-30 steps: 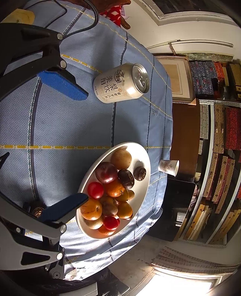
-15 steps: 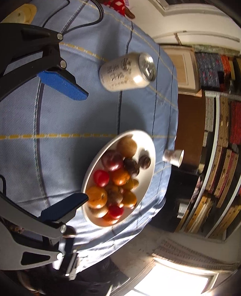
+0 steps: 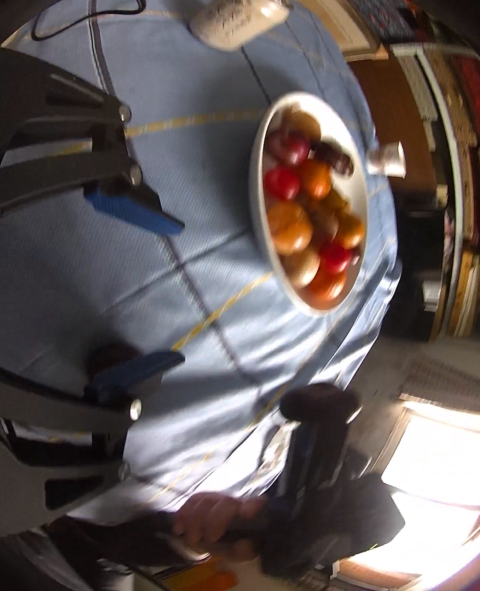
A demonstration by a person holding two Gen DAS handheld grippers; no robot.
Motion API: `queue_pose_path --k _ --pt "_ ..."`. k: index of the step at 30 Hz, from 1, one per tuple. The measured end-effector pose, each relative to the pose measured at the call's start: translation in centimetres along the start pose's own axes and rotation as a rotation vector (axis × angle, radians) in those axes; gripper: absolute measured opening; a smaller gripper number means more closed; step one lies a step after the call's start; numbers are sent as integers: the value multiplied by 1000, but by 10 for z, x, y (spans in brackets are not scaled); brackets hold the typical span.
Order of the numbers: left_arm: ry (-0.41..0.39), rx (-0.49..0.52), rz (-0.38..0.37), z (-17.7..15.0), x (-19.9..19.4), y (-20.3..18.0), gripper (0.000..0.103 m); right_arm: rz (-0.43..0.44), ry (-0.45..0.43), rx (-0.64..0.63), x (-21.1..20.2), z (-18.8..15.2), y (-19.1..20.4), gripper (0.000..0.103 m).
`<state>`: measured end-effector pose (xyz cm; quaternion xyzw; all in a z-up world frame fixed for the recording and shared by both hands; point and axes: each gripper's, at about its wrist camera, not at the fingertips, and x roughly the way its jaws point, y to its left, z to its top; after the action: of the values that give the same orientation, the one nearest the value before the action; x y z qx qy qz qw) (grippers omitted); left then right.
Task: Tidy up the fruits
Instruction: 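Grasp a dark ridged fruit with the right tool, then grasp the last dark ridged fruit with the left tool while the right tool holds its fruit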
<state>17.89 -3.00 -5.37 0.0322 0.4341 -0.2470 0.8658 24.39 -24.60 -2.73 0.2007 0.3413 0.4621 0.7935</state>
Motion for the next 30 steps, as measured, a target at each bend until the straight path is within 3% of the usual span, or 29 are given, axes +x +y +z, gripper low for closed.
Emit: queue_pose_path --k 4,13,20,30 --pt "27 83 -33 -7 5 -18 48 -2 13 -1 1 -3 1 44" --pt "66 171 -160 -18 4 -36 48 -3 13 -8 0 -6 4 44" --pt "116 207 -122 -24 17 -42 44 -10 14 -1 1 -7 4 44" --pt "106 191 -127 -21 16 -38 40 -13 23 1 2 -8 3 44"
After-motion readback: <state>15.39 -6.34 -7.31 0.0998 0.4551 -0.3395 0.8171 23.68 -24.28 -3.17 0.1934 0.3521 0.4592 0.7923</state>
